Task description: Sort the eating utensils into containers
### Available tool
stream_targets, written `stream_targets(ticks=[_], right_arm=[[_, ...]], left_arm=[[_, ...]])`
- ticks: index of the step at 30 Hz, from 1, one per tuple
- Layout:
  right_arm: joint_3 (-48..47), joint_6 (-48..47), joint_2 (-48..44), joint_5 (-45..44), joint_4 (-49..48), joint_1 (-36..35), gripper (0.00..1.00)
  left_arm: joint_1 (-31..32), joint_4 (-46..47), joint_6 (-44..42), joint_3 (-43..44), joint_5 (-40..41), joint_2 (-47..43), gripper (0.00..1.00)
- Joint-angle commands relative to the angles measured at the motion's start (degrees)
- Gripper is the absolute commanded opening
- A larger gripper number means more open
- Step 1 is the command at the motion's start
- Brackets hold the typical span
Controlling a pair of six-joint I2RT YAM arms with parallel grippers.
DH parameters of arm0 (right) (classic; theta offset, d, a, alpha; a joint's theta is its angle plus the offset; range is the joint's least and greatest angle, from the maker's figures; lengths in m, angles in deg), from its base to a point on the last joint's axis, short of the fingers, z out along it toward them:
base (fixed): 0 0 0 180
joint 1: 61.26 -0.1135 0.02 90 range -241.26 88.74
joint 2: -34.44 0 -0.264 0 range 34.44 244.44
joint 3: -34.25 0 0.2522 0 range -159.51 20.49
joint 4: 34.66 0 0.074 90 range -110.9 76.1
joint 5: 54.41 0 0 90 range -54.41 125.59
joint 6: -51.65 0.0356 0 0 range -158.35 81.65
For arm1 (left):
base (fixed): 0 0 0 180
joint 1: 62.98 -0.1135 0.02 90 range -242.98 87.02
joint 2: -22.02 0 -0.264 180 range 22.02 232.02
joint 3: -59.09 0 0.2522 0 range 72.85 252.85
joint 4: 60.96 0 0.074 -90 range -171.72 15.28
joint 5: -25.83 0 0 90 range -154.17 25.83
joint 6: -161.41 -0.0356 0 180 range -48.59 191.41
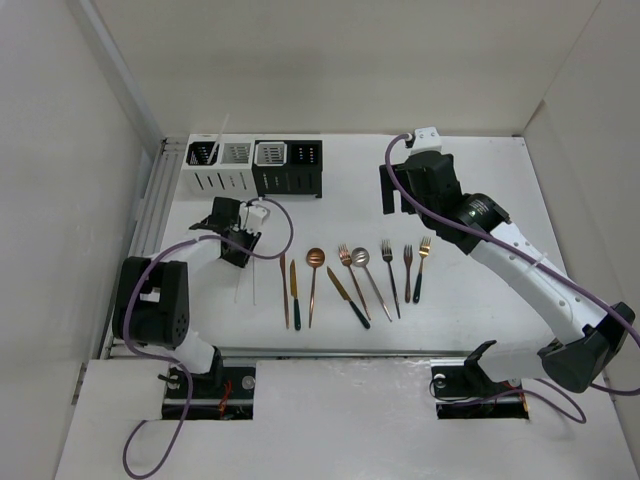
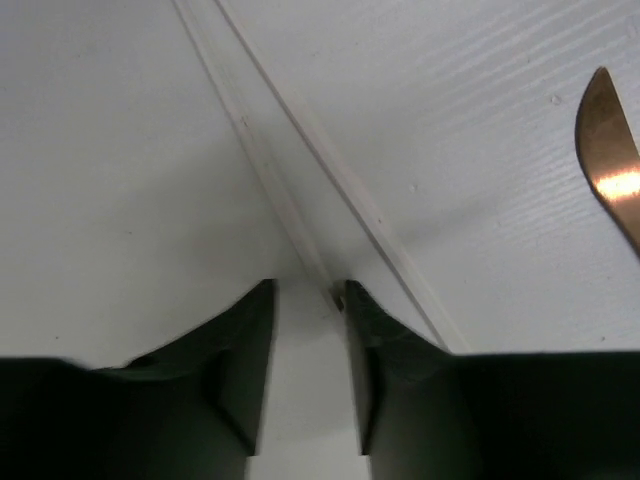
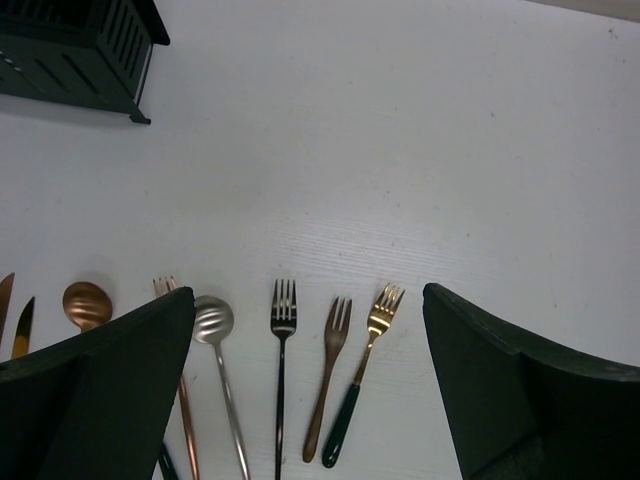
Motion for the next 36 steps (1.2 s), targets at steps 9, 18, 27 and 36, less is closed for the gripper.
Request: stream_targets(ticks=[9, 18, 27, 36], right_arm=[[-2.8, -0.9, -2.0, -1.9, -0.3, -0.6, 1.0], [-3.4, -2.0, 0.3, -0.7, -2.8, -0.6, 1.0], [-6.5, -4.4, 5.3, 2.4, -8.4, -0.6, 1.0], [-16.2, -7.5, 17.4, 9.8, -12.8, 3.0, 1.0]], left_arm=[[-2.0, -5.9, 2.2, 3.3, 0.2, 4.9, 0.0], [-3.2, -9.3, -2.1, 14.0, -5.5, -2.9, 0.0], [-3.2, 0.6, -4.3, 22.2, -15.9, -13.5, 0.0], [-6.7, 39.5, 2.7, 27.8, -5.4, -2.5, 0.0]])
